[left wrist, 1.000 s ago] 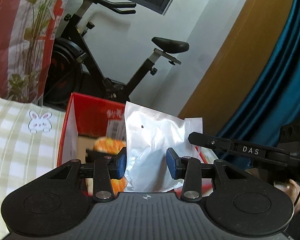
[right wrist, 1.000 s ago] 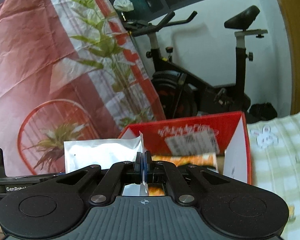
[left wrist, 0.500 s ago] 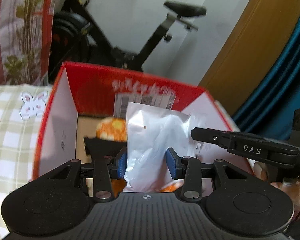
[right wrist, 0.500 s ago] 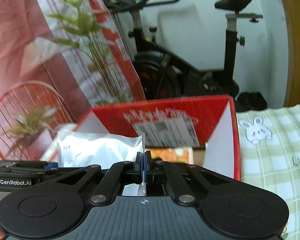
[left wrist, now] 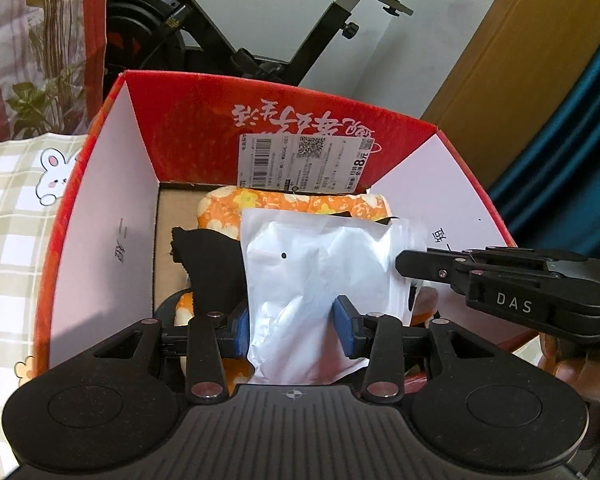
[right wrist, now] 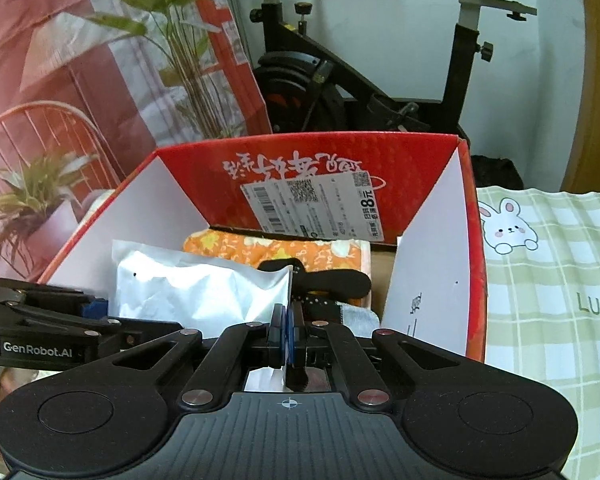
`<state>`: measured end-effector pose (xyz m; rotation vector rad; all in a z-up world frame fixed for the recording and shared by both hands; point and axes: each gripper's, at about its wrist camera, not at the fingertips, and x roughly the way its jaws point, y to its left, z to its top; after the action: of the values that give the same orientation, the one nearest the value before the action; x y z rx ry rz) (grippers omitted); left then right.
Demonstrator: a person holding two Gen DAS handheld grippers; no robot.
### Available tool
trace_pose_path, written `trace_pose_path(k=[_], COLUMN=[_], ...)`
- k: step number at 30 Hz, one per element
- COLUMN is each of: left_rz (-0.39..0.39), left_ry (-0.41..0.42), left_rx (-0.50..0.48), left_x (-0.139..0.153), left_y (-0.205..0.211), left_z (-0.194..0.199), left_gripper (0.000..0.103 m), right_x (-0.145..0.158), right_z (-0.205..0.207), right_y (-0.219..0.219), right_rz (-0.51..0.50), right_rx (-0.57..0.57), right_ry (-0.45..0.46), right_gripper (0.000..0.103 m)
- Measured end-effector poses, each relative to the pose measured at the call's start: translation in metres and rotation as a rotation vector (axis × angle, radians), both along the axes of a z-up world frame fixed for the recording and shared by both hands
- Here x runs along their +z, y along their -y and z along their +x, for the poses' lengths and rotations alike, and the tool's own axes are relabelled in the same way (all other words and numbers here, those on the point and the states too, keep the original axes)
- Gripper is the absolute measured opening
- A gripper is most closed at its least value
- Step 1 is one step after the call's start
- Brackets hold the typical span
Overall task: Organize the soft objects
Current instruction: 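Open the right gripper to drop the packet in the box, then move both grippers back down to the beige knit cloth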
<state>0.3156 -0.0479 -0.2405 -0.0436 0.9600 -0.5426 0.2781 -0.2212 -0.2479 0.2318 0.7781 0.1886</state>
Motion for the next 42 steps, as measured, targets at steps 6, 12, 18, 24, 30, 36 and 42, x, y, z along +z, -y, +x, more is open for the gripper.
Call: trace_pose_path(k=[6,12,18,24,30,36,42], left_rz=[-0.007,-0.010,0.012,0.023,0.041,0.054,0.039], left_ry=[0.053,0.144,0.210,0.229,0.194,0.109,-0.002], left_rx=[0.031,0.061,0.067,0.078,0.080,0.088,0.128], left_x=[0.016,0.044,0.067,0.072,0.055,0.018,-0.018], left_y=[-0.008,-0.016,-0.027,-0.040,-0.054,-0.067,-0.077], left_z=[-0.003,-0.018,-0.044,-0.081,-0.131,-0.170,-0.183], left_gripper=[0.067,0.086,0.091,0.091,0.091,0.091,0.091], right_x=[0.013,0.040,0.058,0.066,0.055,0.026,-0.007], right_z=[-0.008,-0.025,-0.048,-0.084,-0.125,-0.159,-0.182], right_y=[-0.004,-0.006,-0.012,-0.023,-0.031,-0.032,-0.032], right_rz=[-0.082,-0.152,-0.187,-0.177,-0.167,-0.144,-0.148], right_rx=[-0.004,-0.011,0.005,0.038,0.071,0.061,0.043], right_ry=[0.030,0.107,0.149,0.178,0.167,0.112,0.054], right_gripper=[0.012,0.038,0.066,0.071,0.071,0.071,0.070])
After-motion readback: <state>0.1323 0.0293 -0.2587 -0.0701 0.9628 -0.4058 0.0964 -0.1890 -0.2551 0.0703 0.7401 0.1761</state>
